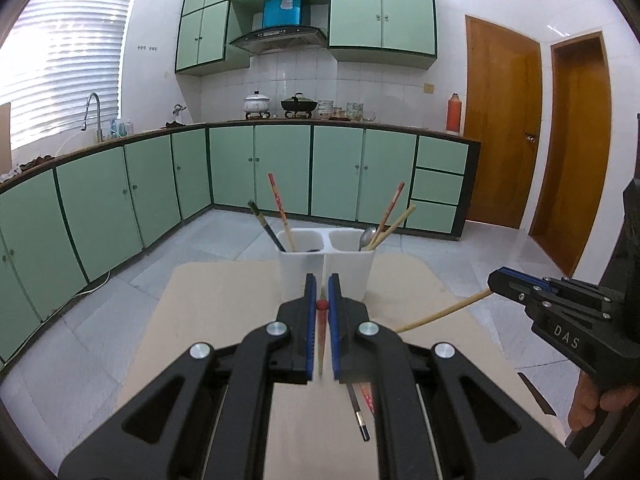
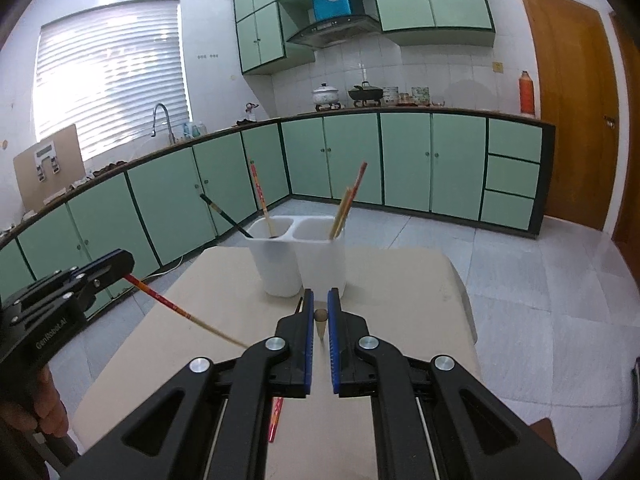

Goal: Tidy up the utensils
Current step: 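Lift both held chopsticks and carry them over the white cups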

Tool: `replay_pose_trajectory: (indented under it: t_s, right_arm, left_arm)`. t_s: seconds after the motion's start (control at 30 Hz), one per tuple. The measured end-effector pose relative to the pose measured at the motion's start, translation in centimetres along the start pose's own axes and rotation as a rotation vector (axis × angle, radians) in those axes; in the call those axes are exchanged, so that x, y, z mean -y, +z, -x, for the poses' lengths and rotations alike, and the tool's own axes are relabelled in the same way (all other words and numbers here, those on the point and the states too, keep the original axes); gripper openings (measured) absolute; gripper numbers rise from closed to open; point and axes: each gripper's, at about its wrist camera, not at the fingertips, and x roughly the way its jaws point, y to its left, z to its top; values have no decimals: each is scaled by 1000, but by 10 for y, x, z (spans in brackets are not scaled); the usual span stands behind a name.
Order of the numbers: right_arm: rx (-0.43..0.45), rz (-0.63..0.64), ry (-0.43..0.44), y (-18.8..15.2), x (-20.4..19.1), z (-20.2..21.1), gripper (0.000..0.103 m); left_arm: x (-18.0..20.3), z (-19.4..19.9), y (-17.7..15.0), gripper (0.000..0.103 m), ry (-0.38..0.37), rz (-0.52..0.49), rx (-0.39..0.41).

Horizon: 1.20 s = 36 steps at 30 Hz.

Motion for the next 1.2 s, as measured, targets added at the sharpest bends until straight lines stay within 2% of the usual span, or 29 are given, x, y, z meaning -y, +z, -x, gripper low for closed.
replay_pose_trajectory:
  t_s: [0.53, 1.0, 1.2]
  right_arm:
    - [-21, 64, 55, 45, -4, -15, 7]
    - [-15, 87, 99, 73, -4, -17, 7]
    - [11, 101, 123, 95, -3, -10, 7]
  left_arm:
    - [-8, -7, 28, 5, -34, 8, 17]
    - [-7, -6, 54, 5, -45, 5, 73]
    - [-6, -9, 79, 5, -55, -1, 116]
